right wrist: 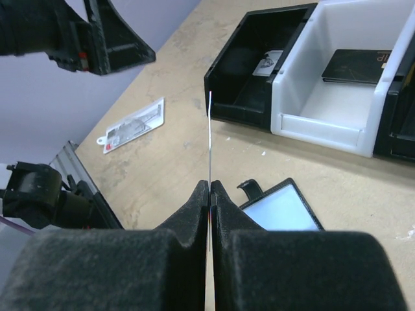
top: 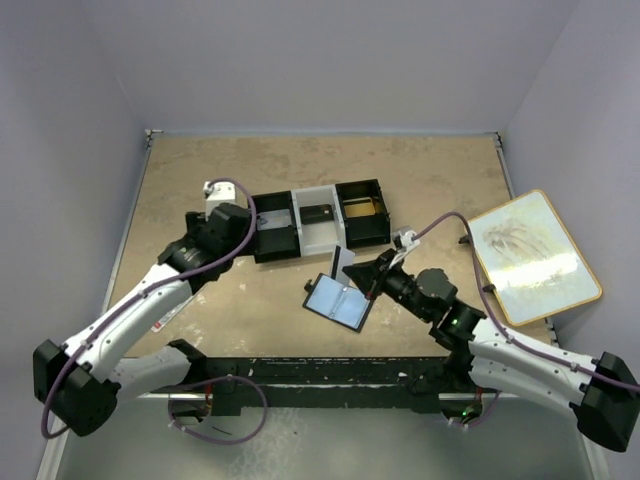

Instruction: Take the credit cards out of the card holder

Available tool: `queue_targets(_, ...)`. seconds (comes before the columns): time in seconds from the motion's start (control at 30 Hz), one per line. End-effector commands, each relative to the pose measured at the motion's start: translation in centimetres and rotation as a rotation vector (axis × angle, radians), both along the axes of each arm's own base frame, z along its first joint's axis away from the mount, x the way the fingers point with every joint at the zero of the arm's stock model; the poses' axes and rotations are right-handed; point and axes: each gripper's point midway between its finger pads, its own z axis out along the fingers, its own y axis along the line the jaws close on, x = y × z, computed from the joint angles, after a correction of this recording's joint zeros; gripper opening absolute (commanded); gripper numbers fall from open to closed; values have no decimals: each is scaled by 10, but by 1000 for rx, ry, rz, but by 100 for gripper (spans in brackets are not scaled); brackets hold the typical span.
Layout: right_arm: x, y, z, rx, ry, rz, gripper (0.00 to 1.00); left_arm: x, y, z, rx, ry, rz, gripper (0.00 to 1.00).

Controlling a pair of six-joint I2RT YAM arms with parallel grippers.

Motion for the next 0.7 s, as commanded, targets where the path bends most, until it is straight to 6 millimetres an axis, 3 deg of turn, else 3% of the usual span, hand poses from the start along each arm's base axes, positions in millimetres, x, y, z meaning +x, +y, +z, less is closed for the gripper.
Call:
queue_targets(0.0, -3, 14, 27, -11, -99, 58, 0, -2, 23, 15, -48, -87, 63, 89)
queue_targets(0.23, 18, 24, 43, -162, -190, -9, 0, -11, 57, 45, -25, -214, 220, 89)
queue_targets(0.67, 69, 86, 79, -494, -423, -13, 0, -28, 92, 76, -5, -345, 379, 89)
